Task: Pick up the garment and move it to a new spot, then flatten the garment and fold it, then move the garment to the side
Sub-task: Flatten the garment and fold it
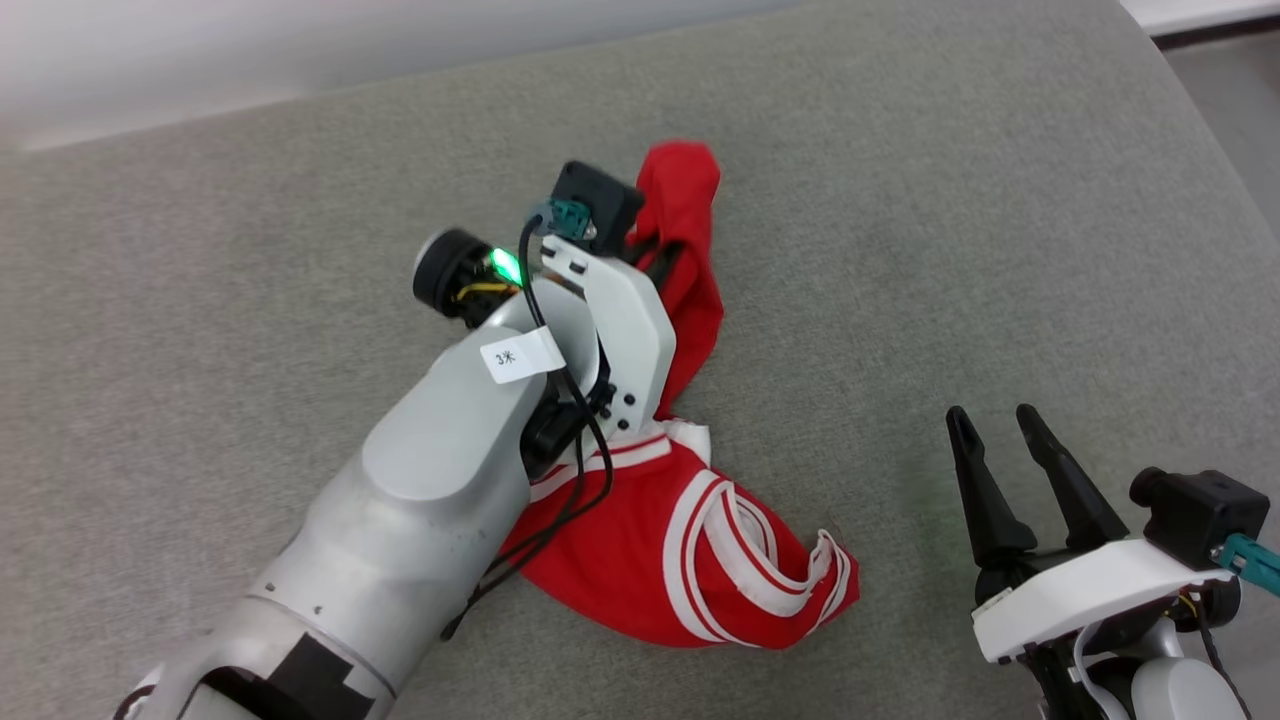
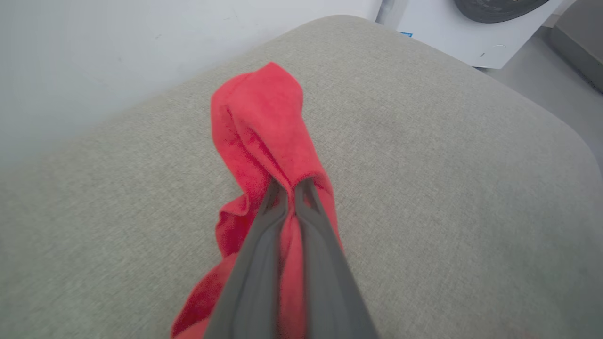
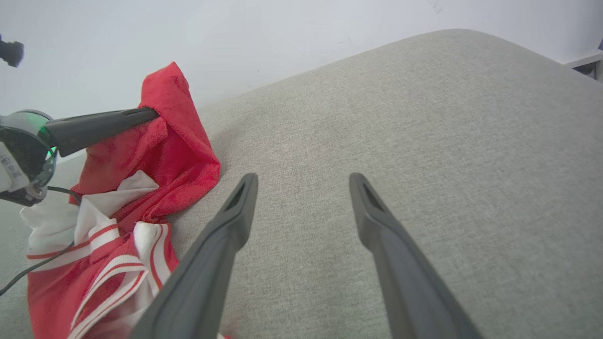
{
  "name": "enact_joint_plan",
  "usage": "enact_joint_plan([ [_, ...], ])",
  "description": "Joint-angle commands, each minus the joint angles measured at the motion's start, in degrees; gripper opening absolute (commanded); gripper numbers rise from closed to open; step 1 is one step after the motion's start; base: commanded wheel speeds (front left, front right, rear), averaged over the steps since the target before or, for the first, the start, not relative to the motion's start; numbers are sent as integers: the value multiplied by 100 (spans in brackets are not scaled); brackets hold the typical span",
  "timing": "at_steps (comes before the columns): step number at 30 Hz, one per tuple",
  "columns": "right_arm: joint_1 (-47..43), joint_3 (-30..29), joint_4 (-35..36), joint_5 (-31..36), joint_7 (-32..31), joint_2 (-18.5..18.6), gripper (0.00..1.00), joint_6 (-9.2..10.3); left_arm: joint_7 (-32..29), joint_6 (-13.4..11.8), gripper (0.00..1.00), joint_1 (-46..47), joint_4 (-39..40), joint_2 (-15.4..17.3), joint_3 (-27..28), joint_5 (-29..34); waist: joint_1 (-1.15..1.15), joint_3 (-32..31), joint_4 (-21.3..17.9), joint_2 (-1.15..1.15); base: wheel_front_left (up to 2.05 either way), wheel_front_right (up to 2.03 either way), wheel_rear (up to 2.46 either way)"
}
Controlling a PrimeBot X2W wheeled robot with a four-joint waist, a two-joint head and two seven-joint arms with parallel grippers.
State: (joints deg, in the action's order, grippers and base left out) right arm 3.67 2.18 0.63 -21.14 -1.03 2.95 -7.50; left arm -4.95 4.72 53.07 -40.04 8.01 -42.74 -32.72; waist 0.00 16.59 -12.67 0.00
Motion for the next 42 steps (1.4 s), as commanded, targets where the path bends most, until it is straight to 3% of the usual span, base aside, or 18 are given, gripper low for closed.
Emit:
enact_joint_plan([
  [1,97,15,-16,-23,46,-13,100,2,-18,43,0,50,-166,-25,-20,-66,0,131,-127,0,0,0,0],
  [8,132,-44,-120,-23,112,-12,100,2,-39,233,0,107,-1129,-280,-288,-240,0,219,-139,0,0,0,0],
  [9,137,-51,-137,-19,106,-13,100,2,18,231,29,143,-1185,-293,-316,-244,0,210,-112,0,0,0,0],
  [10,151,-52,-141,-14,111,-13,100,2,125,243,90,189,-1214,-314,-338,-249,0,195,-83,0,0,0,0],
  [11,164,-53,-148,-4,115,-12,100,2,240,251,100,216,-1246,-339,-361,-237,0,165,-54,0,0,0,0],
  [17,90,-111,-62,137,54,-11,100,2,1010,250,100,279,-1243,-417,-422,-173,0,-145,179,0,0,0,0],
  [22,-156,-200,162,255,-165,-10,100,2,1455,77,100,-188,-951,-425,-377,-287,0,-593,502,0,0,0,0],
  [31,-401,-263,378,236,-384,-11,100,2,57,96,100,-833,-293,-160,-563,-688,0,-781,743,0,0,0,0],
  [37,-397,-218,413,153,-371,-11,100,2,-914,-10,100,-962,234,158,-704,-812,0,-634,635,0,0,0,0],
  [42,-329,-199,366,89,-317,-11,100,2,-1342,-166,100,-849,458,412,-755,-756,0,-450,472,0,0,0,0],
])
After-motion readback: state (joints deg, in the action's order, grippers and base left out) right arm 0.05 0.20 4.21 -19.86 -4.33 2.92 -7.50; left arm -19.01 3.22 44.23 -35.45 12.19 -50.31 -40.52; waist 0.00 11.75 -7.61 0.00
